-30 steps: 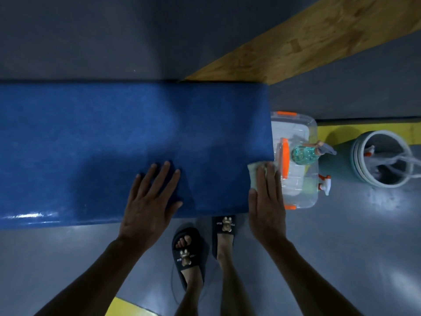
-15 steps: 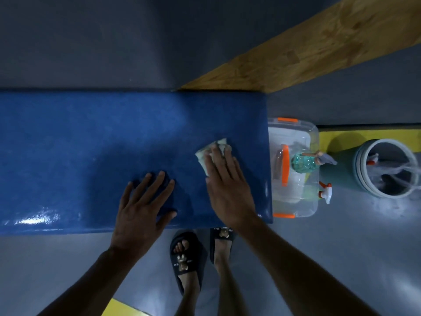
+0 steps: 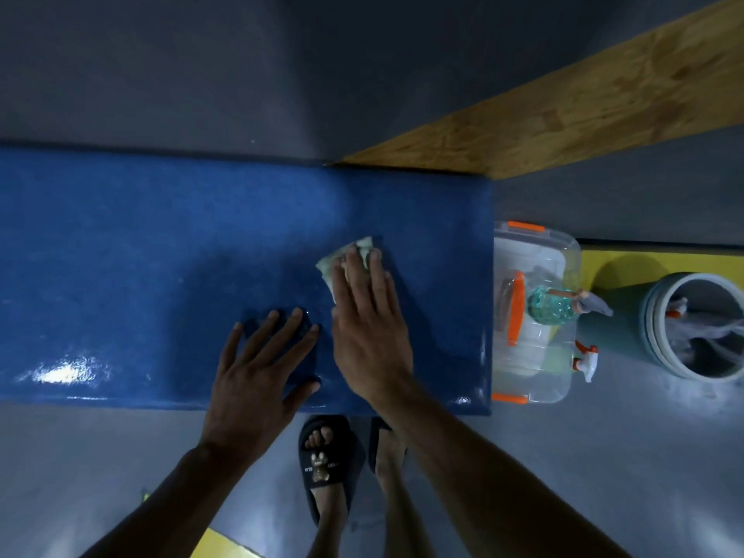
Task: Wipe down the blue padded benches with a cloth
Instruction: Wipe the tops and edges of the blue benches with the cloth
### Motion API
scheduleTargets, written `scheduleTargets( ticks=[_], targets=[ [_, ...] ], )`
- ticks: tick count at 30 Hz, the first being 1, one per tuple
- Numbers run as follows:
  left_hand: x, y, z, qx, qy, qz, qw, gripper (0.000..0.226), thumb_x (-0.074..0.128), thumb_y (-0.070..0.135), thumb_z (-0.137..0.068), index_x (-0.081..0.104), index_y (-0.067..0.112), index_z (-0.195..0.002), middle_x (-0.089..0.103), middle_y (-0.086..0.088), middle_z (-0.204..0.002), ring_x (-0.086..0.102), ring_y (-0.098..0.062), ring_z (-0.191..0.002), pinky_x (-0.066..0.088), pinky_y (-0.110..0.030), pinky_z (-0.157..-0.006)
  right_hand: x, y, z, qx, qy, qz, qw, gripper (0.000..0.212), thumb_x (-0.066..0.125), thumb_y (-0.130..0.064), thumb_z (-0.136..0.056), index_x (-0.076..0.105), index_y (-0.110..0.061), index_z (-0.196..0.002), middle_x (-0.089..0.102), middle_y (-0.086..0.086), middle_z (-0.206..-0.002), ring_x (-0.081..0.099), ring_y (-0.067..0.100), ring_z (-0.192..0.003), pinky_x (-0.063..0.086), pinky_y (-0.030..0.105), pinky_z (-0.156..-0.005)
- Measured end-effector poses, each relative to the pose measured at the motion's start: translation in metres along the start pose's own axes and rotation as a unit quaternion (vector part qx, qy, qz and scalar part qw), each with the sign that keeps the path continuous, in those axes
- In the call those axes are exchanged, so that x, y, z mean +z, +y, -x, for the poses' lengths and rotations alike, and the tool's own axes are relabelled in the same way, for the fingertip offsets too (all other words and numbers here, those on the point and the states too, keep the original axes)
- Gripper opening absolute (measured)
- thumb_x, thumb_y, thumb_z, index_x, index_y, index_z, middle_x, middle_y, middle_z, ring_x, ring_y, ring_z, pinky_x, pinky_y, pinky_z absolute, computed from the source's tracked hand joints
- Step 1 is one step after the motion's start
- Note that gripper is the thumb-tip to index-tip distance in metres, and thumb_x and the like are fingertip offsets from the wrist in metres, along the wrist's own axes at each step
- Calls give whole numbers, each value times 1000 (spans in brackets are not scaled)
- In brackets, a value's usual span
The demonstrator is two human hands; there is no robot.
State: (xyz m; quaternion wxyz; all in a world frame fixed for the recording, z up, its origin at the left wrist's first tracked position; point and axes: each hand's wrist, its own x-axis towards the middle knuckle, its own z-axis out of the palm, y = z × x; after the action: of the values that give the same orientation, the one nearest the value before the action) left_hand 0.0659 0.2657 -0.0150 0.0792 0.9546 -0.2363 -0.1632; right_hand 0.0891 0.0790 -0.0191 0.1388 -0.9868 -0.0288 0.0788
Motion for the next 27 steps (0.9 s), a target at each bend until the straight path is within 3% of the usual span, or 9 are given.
scheduleTargets(
  ticks=[3, 6, 10, 13, 15, 18, 21, 24, 27],
  targets=[
    [-1, -1, -1, -1, 7, 8, 1000, 70, 48, 59, -85, 43, 30, -148, 35, 4, -158, 29, -23, -147, 26, -58, -116, -11, 39, -1, -71, -14, 22, 997, 71, 50, -19, -94, 15, -11, -155, 5, 11, -163, -3, 32, -149, 17, 49, -119],
    [-2, -1, -1, 1, 13, 17, 1000, 68, 48, 59, -85, 45, 30, -147, 37, 4, -157, 32, -23, -146, 26, -59, -115, -24, 97, -1, 35, 45, 23, 998, 59, 41, -18, -98, 23, -10, -153, 15, 12, -161, 6, 30, -150, 20, 48, -118],
    [-2, 1, 0, -6, 12, 27, 1000, 68, 45, 59, -85, 45, 30, -147, 37, 4, -158, 30, -22, -147, 26, -59, -116, -28, 96, 6, 164, 110, 11, 980, 55, 41, -18, -100, 27, -5, -151, 20, 17, -159, 16, 33, -148, -8, 37, -121],
    [-1, 1, 0, -5, 13, 34, 999, 68, 45, 59, -86, 44, 30, -147, 36, 4, -158, 28, -22, -148, 25, -58, -116, -17, 78, 42, 108, 69, 2, 992, 56, 40, -17, -100, 25, -4, -152, 13, 15, -161, 9, 31, -149, 18, 48, -119],
    [-1, 0, 0, -4, 14, 38, 999, 67, 42, 61, -87, 44, 30, -147, 36, 4, -158, 29, -22, -148, 25, -59, -116, -14, 81, 56, 91, 50, -7, 995, 56, 40, -18, -100, 23, -6, -153, 10, 14, -162, 6, 28, -150, 26, 49, -116],
    [-1, 0, -1, -3, 22, 47, 999, 67, 41, 61, -88, 43, 30, -148, 36, 3, -158, 30, -22, -147, 26, -59, -116, -16, 90, 34, 123, 78, -30, 989, 57, 43, -17, -101, 23, -5, -152, 12, 14, -161, 8, 27, -150, 20, 45, -119],
    [-2, 0, -1, -6, 33, 58, 998, 67, 46, 58, -86, 46, 30, -146, 38, 4, -157, 31, -22, -146, 27, -59, -115, -15, 111, -17, 164, 111, -37, 980, 53, 32, -19, -102, 24, 0, -151, 18, 20, -159, 13, 32, -148, 7, 36, -122],
    [0, -1, -1, -3, 33, 52, 998, 66, 46, 58, -87, 46, 30, -146, 38, 5, -157, 32, -21, -146, 27, -58, -115, -19, 144, -73, 238, 124, -69, 961, 56, 14, -23, -101, 18, 3, -150, 15, 23, -158, 11, 35, -147, 10, 40, -122],
    [0, -2, 0, -6, 33, 53, 998, 65, 45, 58, -87, 46, 30, -146, 36, 5, -157, 31, -21, -146, 26, -57, -116, -22, 153, -97, 302, 154, -111, 934, 54, 22, -23, -102, 21, 0, -151, 22, 20, -157, 19, 32, -146, 16, 37, -120]
  ],
)
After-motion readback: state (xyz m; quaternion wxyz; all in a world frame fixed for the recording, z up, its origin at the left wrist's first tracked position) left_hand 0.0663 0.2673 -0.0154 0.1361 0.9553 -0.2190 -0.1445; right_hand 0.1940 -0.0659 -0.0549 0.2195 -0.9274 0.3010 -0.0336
